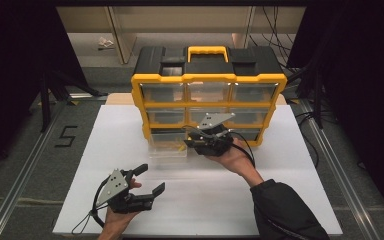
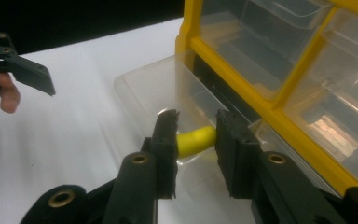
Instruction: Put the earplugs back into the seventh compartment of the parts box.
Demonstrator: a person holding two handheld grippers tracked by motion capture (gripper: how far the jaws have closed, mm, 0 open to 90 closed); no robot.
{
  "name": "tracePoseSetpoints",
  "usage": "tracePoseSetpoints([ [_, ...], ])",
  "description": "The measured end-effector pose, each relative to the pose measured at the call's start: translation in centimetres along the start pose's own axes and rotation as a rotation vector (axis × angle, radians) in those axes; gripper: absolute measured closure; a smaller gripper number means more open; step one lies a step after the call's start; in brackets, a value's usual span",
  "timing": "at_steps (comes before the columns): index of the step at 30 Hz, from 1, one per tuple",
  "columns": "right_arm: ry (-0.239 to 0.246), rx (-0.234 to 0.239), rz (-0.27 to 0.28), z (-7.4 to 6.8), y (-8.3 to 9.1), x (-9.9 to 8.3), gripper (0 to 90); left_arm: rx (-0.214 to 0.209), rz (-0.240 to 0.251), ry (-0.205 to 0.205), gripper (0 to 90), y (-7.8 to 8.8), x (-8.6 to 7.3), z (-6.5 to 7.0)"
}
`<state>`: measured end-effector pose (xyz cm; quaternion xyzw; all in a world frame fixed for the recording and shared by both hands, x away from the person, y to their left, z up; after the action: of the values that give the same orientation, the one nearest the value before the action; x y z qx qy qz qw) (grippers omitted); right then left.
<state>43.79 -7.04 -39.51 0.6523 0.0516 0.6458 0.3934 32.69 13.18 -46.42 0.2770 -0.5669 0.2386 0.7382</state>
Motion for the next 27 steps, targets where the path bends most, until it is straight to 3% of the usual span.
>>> tracePoseSetpoints([
  [6, -0.007, 0.000, -0.060, 0.5, -2.5, 0.6, 69.1, -0.001, 0.002, 0.001, 16.4, 0.1, 0.0, 0.0],
  [11, -0.005, -0.001, -0.096, 0.7, -3.6, 0.6, 68.6, -0.002, 0.002, 0.002, 16.4, 0.1, 0.0, 0.0],
  [16, -0.017, -0.009, -0.133, 1.2, -4.5, 0.2, 59.5, -0.004, 0.002, 0.001, 16.4, 0.1, 0.0, 0.0],
  [18, -0.052, -0.012, -0.118, 1.4, -4.3, 0.3, 49.6, -0.003, 0.002, 0.001, 16.4, 0.1, 0.0, 0.0],
  [20, -0.054, -0.017, -0.111, 1.4, -4.2, 0.4, 46.8, -0.002, 0.001, 0.002, 16.4, 0.0, 0.0, 0.0],
  [27, -0.025, -0.032, -0.055, 0.6, -2.3, 1.0, 44.7, -0.002, -0.001, -0.001, 16.4, 0.0, 0.0, 0.0],
])
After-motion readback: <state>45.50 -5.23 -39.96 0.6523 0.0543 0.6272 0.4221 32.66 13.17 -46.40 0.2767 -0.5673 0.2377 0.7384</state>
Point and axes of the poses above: each handheld gripper's, and its own axes: y roughly backward along the jaws, x roughly out of its top, z roughly to its right, the point moved 5 cm from there along -y, roughly forward along the jaws, and after that the axes turned 6 degrees about y, right-handed, at the moved point
